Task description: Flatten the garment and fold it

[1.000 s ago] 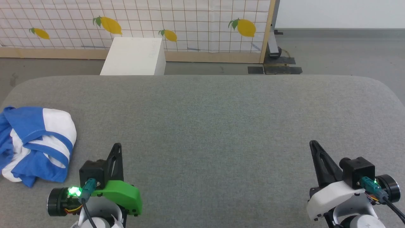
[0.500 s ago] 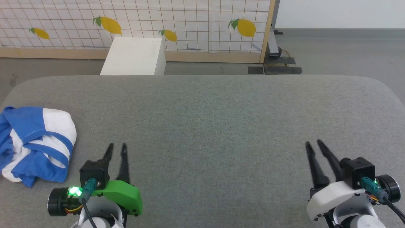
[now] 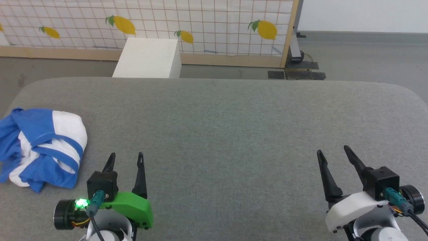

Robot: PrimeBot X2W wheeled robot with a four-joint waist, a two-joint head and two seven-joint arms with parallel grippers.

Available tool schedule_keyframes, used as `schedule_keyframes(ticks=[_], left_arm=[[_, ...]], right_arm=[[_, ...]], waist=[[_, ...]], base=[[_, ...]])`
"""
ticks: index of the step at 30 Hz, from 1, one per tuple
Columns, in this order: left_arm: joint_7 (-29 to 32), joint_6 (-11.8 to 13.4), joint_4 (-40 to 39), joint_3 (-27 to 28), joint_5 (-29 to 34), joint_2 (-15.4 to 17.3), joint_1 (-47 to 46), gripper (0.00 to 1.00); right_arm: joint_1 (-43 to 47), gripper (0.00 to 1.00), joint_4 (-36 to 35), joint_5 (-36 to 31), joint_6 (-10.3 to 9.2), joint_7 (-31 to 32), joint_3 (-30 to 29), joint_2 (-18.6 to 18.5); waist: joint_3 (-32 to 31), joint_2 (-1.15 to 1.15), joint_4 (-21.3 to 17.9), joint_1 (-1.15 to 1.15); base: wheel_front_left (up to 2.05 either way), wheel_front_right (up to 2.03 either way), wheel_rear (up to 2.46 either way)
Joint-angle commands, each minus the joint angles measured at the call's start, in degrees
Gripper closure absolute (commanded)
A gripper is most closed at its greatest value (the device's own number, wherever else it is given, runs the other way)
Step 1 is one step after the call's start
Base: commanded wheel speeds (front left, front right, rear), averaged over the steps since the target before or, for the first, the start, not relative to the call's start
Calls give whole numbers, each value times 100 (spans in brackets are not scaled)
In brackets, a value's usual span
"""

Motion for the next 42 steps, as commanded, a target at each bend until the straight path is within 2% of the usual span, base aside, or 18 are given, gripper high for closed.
schedule_keyframes(ticks=[1, 42], left_arm=[[-68, 61, 34, -24, -28, 10, -47, 0], [-552, 581, 205, -63, -346, 85, 18, 0]], right_arm=[[17, 0, 22, 49, -1, -56, -12, 2], [46, 0, 95, 290, -4, -372, 68, 6]], waist=[[1, 0, 62, 0], [25, 0, 1470, 0]], base=[[0, 0, 0], [0, 0, 0]])
